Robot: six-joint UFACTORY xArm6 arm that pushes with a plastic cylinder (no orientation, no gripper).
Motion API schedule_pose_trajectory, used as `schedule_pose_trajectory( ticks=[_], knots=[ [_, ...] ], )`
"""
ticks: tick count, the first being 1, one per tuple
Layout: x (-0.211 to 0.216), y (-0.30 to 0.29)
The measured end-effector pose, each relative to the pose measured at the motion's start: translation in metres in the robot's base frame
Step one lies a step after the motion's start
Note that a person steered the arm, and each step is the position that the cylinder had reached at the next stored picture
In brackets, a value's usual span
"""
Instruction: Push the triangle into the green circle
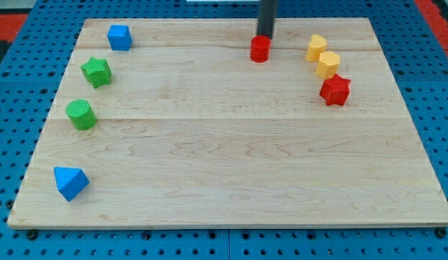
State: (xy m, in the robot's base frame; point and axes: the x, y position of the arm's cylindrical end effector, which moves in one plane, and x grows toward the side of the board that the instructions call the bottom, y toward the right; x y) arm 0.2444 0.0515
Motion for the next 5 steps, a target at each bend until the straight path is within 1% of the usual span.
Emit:
schedule_pose_trajectory(
  ticks=[1,2,3,4,5],
  knots=[
    [0.009,-0.029],
    [0.057,-0.024],
    [0.067,-0.023],
    [0.17,-0.054],
    [0.291,-0.056]
  ],
)
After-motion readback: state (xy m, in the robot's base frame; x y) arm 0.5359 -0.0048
